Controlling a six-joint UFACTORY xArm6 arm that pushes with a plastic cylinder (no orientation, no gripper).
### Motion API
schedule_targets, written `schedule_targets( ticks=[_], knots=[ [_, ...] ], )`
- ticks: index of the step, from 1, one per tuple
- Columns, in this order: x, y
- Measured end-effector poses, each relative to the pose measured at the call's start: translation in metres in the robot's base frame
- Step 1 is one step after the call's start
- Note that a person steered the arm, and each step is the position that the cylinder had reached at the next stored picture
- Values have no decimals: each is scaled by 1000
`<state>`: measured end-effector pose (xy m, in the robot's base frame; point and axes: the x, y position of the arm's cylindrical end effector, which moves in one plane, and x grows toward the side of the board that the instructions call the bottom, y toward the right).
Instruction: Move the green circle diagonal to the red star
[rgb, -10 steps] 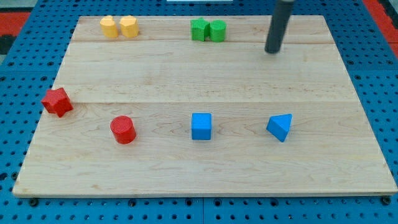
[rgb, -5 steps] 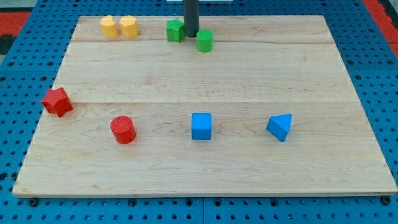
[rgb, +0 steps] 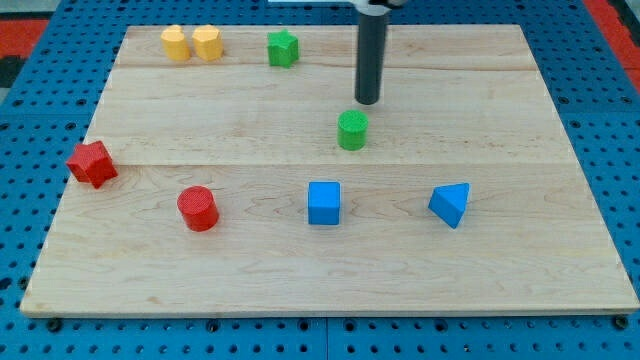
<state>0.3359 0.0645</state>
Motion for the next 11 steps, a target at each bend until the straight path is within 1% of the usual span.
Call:
schedule_targets(
  ticks=[1, 2, 3, 4, 5, 6, 7, 8, 9, 10, 11],
  knots=[
    [-10, 0],
    [-10, 0],
    [-1, -37],
    [11, -109],
    [41, -90],
    [55, -67],
    [78, -59],
    [84, -43],
    [102, -57],
    [116, -58],
    [123, -58]
  ],
)
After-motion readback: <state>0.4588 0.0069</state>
